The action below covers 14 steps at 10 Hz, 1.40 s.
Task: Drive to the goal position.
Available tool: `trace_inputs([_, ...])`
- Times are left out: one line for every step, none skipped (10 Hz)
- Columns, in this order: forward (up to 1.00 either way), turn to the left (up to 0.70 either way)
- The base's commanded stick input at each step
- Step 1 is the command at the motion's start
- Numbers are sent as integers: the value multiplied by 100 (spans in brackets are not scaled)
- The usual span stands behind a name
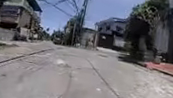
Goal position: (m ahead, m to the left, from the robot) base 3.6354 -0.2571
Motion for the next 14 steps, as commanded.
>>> trace_inputs([100, 1])
trace_inputs([100, 1])
trace_inputs([100, 1])
trace_inputs([100, 1])
trace_inputs([100, 1])
trace_inputs([100, 1])
trace_inputs([100, 1])
trace_inputs([100, 1])
trace_inputs([100, 1])
trace_inputs([100, 1])
trace_inputs([100, 1])
trace_inputs([100, 1])
trace_inputs([100, 1])
trace_inputs([100, 1])
